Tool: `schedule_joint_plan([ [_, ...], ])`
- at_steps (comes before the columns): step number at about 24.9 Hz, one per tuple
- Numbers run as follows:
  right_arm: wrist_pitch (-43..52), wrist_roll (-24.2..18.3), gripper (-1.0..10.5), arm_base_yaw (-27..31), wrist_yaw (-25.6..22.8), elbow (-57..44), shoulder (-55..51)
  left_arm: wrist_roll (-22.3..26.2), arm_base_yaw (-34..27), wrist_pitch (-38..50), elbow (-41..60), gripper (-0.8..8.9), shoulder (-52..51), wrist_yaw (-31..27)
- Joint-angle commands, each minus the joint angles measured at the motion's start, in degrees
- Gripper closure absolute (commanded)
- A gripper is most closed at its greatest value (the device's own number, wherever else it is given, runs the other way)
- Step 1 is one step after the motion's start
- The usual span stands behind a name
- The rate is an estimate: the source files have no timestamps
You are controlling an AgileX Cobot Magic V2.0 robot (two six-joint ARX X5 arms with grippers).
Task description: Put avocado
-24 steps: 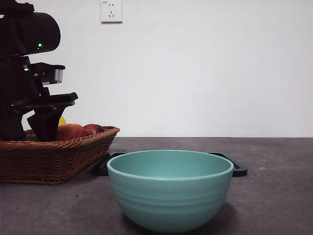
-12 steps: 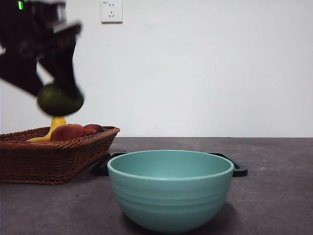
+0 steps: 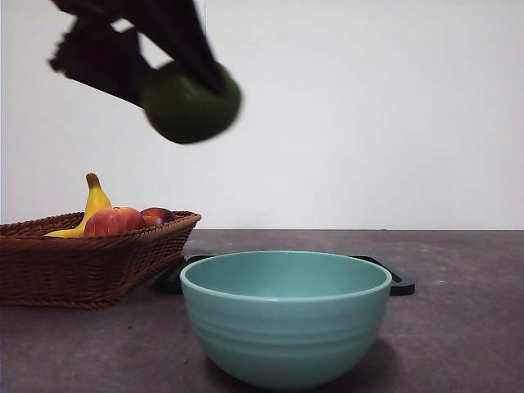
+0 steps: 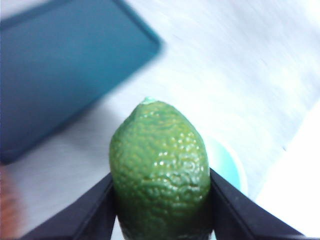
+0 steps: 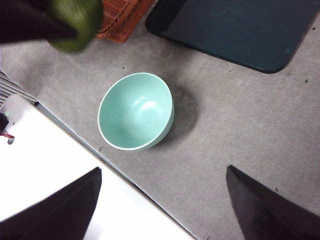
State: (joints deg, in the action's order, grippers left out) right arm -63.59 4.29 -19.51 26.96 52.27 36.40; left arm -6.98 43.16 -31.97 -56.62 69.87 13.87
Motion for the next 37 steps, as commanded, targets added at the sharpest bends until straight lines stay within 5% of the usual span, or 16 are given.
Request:
schedule_joint_plan([
  [1, 0.5, -0.2, 5.5, -0.3, 0.0, 1.0, 0.2, -0.3, 3.3, 1.4, -1.1, 6.60, 3.7, 0.1],
  [17, 0.5, -0.2, 5.5, -0.3, 0.0, 1.0, 0.2, 1.9, 11.7, 7.4, -1.1, 6.57, 22.6, -4.0],
  [22, 0.5, -0.3, 5.5, -0.3, 0.0, 1.0, 0.2, 2.0, 11.7, 7.3, -1.1, 4.91, 22.9, -4.0],
  [37, 0.5, -0.3, 5.5, -0.3, 0.0, 1.0, 0.2, 1.2, 10.6, 6.8, -5.4, 4.93, 14.9, -4.0],
])
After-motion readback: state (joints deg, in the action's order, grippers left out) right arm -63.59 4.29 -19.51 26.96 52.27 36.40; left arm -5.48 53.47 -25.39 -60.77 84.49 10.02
